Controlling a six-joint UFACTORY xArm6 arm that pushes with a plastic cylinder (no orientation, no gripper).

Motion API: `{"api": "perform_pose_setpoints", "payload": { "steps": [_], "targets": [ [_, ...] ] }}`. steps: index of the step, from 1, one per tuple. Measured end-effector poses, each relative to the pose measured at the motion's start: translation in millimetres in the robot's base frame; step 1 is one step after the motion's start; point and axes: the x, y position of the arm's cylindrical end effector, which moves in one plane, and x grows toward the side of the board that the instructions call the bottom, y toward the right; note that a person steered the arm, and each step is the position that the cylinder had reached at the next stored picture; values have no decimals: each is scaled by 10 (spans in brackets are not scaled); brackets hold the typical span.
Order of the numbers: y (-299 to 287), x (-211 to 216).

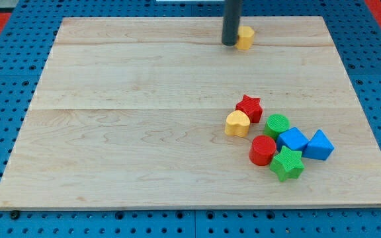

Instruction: Place the red star to the left of the yellow hexagon

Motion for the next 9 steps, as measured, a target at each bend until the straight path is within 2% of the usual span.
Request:
{"api": "perform_pose_setpoints", "payload": {
  "steps": [1, 2, 3, 4, 5, 6, 7, 9],
  "targets": [
    [127, 48],
    [673, -36],
    [866, 352],
    [866, 1054],
    [811, 1488],
    [645, 1686],
    [43, 1826],
    [-41, 1971]
  ]
}}
